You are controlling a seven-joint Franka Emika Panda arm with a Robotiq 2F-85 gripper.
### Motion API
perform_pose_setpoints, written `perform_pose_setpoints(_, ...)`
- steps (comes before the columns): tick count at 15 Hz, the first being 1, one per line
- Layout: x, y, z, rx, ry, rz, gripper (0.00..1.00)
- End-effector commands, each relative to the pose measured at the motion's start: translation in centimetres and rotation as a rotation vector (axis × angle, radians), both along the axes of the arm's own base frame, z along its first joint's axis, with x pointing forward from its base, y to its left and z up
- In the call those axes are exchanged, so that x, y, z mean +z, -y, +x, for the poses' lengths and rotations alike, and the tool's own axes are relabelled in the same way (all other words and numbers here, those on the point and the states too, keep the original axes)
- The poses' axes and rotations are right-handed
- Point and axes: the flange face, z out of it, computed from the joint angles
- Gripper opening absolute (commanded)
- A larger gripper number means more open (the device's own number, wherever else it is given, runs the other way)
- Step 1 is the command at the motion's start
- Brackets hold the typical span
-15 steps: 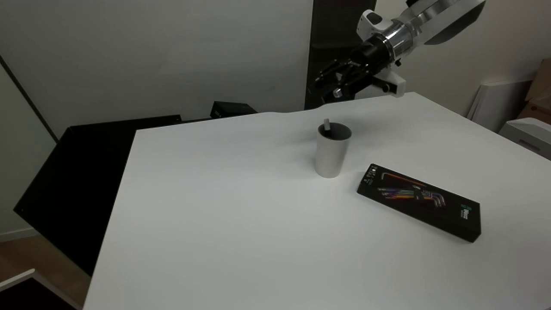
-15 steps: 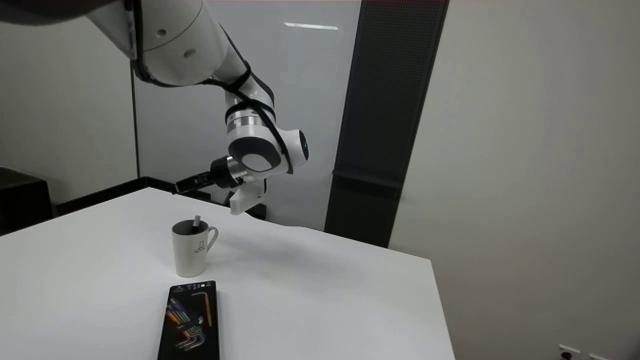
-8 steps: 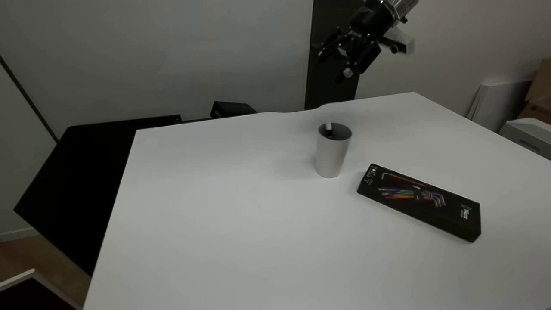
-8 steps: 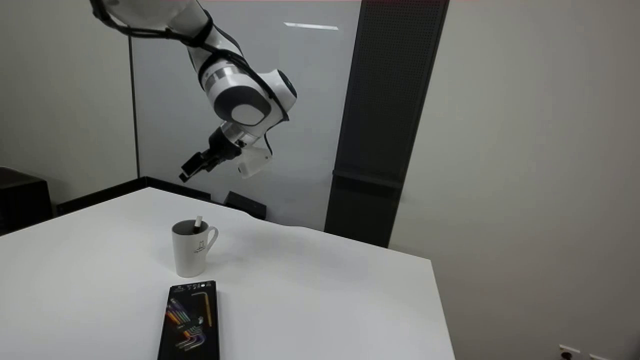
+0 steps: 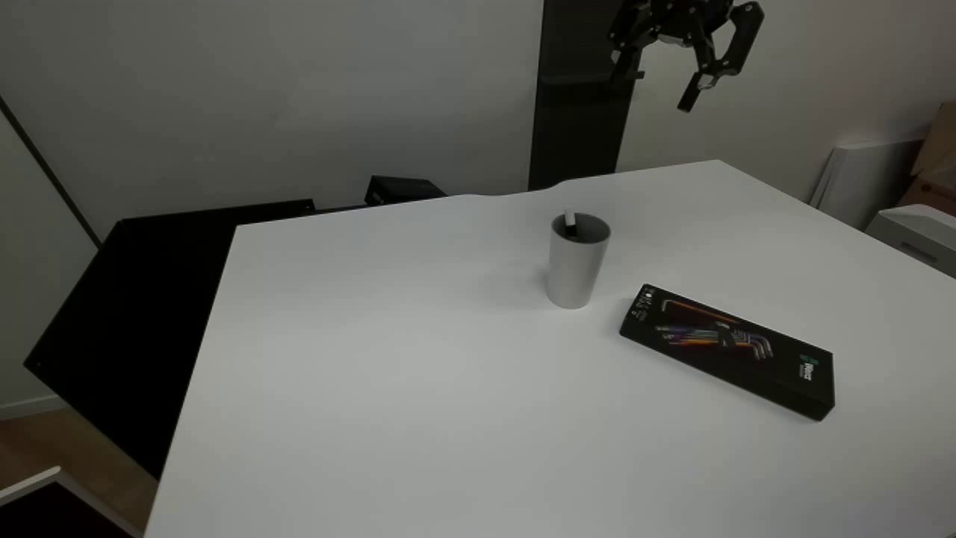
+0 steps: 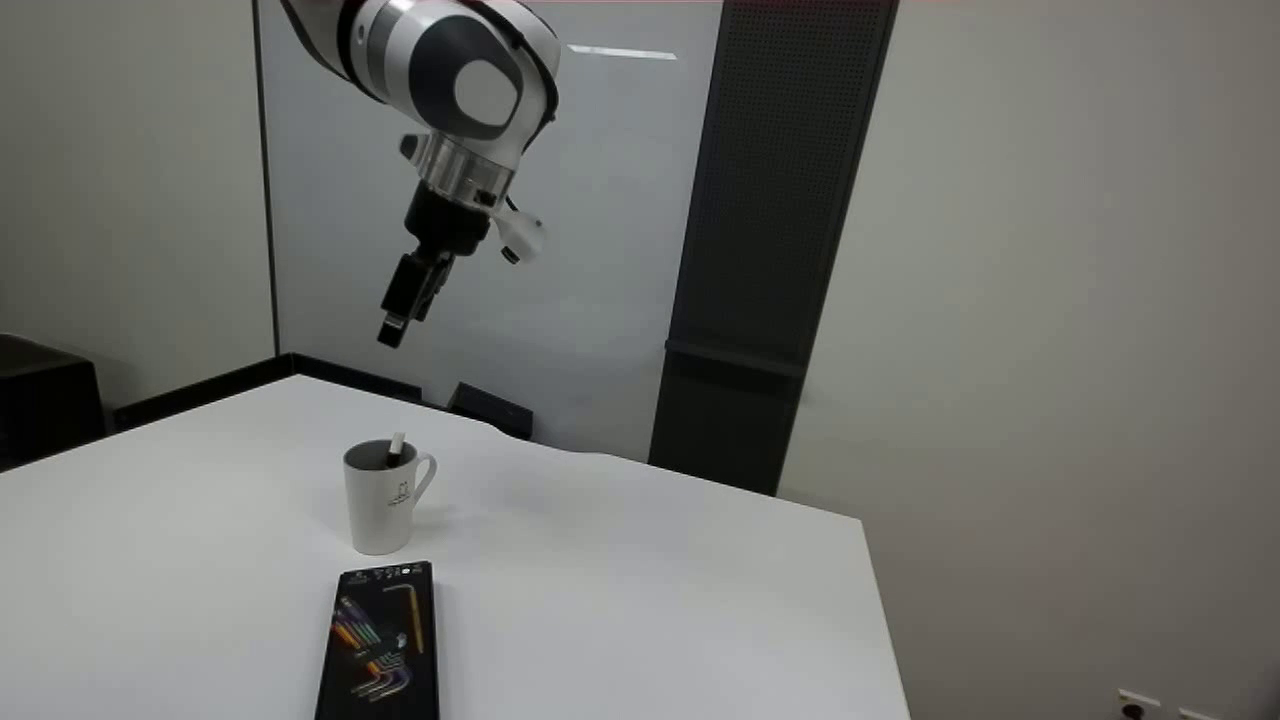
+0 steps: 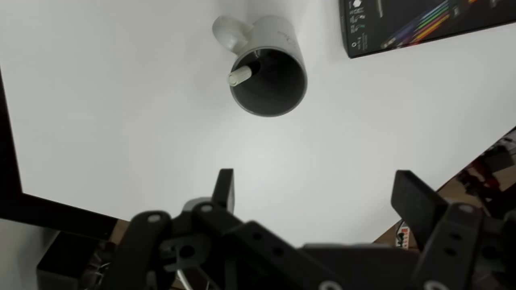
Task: Pick the marker and put it in the cup
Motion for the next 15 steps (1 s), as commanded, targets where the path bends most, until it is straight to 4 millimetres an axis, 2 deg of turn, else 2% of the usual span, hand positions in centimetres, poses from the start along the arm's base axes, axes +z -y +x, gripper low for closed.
perform_pose_setpoints(1, 2.1, 0.8, -3.0, 0.172, 0.022, -0.111, 1.0)
perform_pose_setpoints(5, 3.2, 1.2, -4.3, 0.375, 0.097, -0.173, 1.0)
perform_pose_setpoints(9, 3.8, 3.2, -6.1, 0.59, 0.161, -0.122, 1.0)
perform_pose_setpoints(10, 3.9, 3.7, -6.6, 0.586, 0.162, -0.105, 1.0)
perform_pose_setpoints(11, 3.2, 3.0, -5.1, 0.534, 0.136, -0.132, 1.0)
perform_pose_setpoints(15, 3.4, 3.6, -5.9, 0.525, 0.133, -0.127, 1.0)
